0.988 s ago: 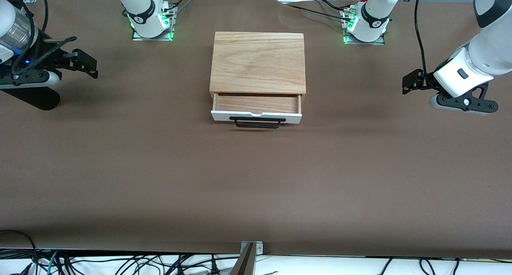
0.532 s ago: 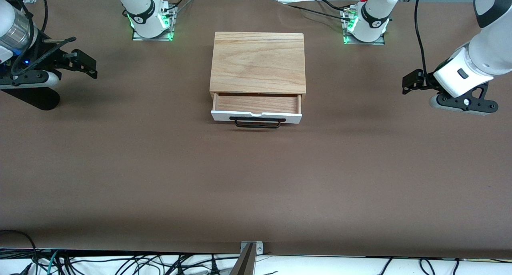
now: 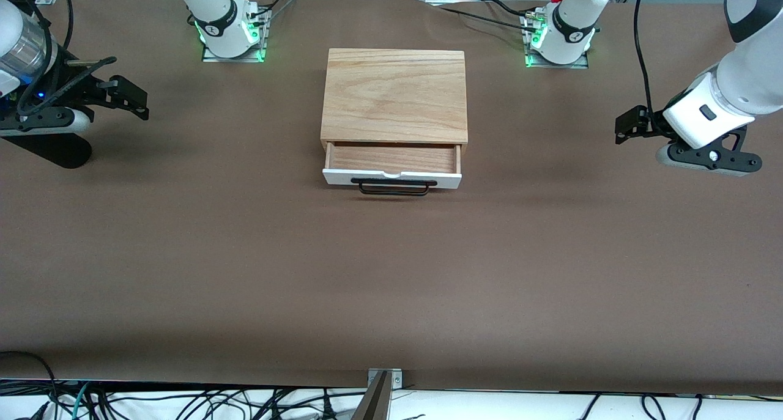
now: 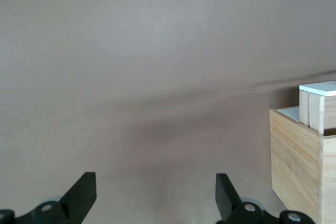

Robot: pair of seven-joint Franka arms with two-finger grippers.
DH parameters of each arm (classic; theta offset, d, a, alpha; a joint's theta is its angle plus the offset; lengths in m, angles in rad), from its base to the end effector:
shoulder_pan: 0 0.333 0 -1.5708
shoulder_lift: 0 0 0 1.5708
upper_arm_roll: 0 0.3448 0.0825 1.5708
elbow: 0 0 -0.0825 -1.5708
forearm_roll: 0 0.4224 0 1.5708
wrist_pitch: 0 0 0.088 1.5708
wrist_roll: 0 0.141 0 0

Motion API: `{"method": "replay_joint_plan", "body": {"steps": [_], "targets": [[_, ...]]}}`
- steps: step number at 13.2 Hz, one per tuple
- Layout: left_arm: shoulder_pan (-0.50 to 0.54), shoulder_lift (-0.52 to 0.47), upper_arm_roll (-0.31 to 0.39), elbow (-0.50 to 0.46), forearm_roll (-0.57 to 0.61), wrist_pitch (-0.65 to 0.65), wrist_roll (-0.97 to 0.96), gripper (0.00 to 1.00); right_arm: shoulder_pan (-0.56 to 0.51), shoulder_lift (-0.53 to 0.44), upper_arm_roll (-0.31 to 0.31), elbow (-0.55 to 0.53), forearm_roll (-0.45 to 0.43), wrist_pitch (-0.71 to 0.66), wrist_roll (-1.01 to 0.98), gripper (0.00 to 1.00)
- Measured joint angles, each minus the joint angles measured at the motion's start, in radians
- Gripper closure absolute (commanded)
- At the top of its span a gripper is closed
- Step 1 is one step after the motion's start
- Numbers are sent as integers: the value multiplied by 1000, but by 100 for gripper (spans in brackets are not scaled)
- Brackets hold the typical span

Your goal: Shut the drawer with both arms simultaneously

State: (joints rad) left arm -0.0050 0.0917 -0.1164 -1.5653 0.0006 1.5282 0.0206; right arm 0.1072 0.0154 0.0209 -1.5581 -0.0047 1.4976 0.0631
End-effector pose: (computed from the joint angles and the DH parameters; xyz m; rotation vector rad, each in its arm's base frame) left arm 0.6065 -0.0711 0.5639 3.1236 -0.2225 -0.2015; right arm 0.5828 0.0743 0.6106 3.1261 0.1014 -0.1176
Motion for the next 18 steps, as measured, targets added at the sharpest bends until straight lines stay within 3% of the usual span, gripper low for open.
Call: {"method": "replay_joint_plan", "body": {"steps": [6, 12, 18], "targets": [[0, 57, 0, 0, -209, 4, 1, 0, 0, 0, 0, 0, 0, 0, 0, 0], [-8, 208, -1, 6, -473, 173, 6, 0, 0, 0, 0, -1, 0, 0, 0, 0], [-12, 301, -4, 13, -759, 232, 66, 0, 0, 0, 0, 0, 0, 1, 0, 0]]}}
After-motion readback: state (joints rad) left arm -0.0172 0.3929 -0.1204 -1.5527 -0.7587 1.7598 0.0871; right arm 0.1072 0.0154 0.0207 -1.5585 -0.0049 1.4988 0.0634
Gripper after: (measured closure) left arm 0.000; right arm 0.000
